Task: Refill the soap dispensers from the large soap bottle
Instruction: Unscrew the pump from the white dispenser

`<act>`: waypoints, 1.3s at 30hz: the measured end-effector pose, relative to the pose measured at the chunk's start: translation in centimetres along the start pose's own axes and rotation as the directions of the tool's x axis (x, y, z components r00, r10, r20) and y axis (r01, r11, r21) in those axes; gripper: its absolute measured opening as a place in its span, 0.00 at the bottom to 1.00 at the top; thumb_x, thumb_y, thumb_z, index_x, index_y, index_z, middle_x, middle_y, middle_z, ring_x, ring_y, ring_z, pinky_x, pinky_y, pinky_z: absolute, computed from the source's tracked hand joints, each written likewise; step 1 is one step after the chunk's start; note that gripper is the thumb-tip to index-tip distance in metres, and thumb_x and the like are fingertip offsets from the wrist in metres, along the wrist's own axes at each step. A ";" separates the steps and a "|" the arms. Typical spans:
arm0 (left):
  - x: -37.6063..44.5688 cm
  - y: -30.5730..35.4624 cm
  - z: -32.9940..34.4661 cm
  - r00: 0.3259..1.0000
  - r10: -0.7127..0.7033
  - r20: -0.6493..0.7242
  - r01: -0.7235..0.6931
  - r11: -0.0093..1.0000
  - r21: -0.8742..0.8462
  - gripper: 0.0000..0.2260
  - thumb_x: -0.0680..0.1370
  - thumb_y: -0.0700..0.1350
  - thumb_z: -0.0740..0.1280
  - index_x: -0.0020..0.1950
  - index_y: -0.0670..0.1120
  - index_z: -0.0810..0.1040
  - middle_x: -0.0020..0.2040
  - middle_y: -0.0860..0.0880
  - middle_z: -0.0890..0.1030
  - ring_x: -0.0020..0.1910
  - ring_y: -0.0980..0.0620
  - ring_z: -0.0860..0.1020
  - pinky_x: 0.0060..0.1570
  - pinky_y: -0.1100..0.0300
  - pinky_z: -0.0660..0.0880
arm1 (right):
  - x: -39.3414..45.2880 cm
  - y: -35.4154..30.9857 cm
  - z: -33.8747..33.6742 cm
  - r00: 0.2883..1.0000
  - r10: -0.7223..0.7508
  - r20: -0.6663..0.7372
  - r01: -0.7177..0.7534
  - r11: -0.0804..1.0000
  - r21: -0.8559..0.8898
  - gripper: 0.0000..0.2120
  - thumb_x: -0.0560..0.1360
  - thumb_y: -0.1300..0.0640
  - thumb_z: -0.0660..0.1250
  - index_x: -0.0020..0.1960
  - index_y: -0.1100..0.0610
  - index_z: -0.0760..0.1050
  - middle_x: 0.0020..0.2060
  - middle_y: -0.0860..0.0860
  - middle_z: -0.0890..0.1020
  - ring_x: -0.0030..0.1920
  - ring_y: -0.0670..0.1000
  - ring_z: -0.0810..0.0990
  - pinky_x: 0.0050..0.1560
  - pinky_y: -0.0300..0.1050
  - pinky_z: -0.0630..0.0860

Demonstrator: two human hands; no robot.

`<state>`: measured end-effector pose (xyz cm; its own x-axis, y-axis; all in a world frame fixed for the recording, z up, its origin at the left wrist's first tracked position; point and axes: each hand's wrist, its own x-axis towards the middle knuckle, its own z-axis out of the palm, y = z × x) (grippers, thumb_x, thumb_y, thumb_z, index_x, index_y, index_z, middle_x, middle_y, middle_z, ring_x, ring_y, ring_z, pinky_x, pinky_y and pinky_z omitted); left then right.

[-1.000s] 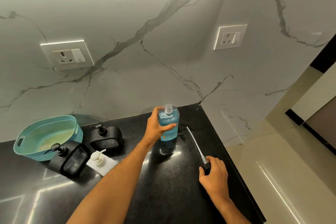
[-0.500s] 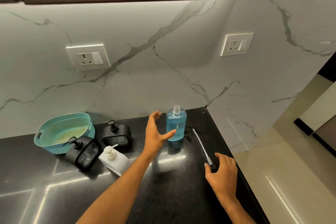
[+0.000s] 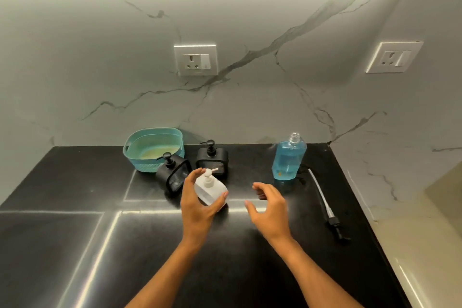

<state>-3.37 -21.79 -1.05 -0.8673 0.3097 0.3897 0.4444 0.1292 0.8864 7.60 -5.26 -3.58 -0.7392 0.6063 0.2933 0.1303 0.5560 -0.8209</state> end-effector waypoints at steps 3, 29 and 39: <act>0.0 -2.4 -2.7 0.995 -0.097 0.015 0.096 0.994 0.061 0.40 0.69 0.49 0.83 0.76 0.51 0.67 0.72 0.56 0.73 0.74 0.55 0.71 0.73 0.57 0.69 | 0.7 -1.7 3.8 0.991 0.026 0.130 -0.025 1.000 -0.010 0.31 0.68 0.53 0.81 0.68 0.55 0.76 0.59 0.47 0.79 0.58 0.45 0.78 0.60 0.43 0.79; 5.3 -6.4 -4.6 0.846 -0.118 0.521 0.112 0.993 0.042 0.30 0.69 0.58 0.80 0.67 0.67 0.70 0.61 0.66 0.78 0.62 0.60 0.78 0.58 0.66 0.78 | 3.0 -5.0 4.8 0.958 0.061 0.280 -0.086 0.993 0.077 0.27 0.72 0.62 0.78 0.68 0.48 0.74 0.62 0.44 0.79 0.64 0.45 0.78 0.65 0.48 0.79; 4.5 -2.3 -3.6 0.918 -0.011 0.396 0.038 0.997 -0.060 0.20 0.68 0.54 0.82 0.54 0.57 0.77 0.51 0.59 0.82 0.49 0.56 0.81 0.47 0.61 0.80 | 3.6 -11.2 1.0 0.994 -0.107 0.034 0.109 0.992 -0.068 0.29 0.66 0.41 0.81 0.60 0.52 0.78 0.50 0.44 0.81 0.48 0.45 0.80 0.46 0.34 0.79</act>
<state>-9.10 -24.06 -0.49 -0.7125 0.6558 0.2496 0.3972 0.0838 0.9139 2.85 -9.83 6.17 -0.7707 0.5236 0.3631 0.0931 0.6563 -0.7487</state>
